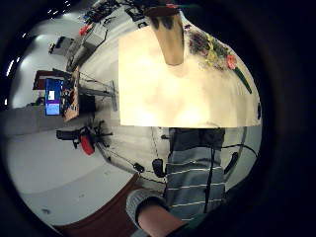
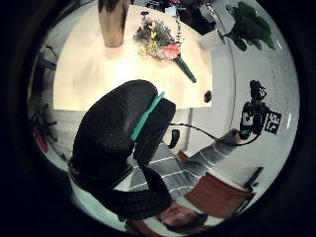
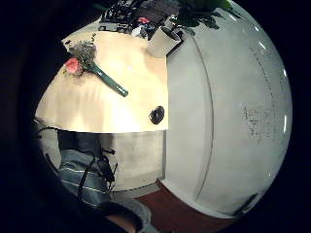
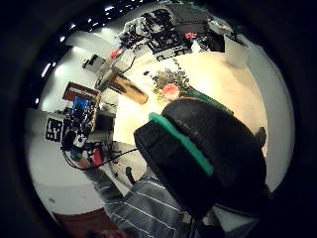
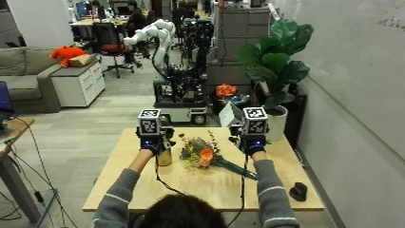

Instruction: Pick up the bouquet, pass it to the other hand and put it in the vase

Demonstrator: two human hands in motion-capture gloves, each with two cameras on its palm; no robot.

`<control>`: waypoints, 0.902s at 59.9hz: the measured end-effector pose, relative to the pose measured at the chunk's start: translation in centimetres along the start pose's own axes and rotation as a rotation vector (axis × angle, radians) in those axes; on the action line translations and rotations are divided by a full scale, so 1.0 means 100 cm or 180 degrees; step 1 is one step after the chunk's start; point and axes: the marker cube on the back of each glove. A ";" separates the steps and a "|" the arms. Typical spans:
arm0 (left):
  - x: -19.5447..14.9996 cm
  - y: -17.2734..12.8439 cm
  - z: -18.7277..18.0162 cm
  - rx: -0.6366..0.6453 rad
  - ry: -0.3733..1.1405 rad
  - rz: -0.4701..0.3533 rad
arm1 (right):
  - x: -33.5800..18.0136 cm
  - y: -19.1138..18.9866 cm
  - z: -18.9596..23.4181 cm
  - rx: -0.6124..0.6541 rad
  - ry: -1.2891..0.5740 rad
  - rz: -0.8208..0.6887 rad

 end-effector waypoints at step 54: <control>-0.009 -0.062 0.054 0.0209 0.0169 0.0138 | -0.007 0.008 -0.003 -0.0382 -0.0196 -0.0107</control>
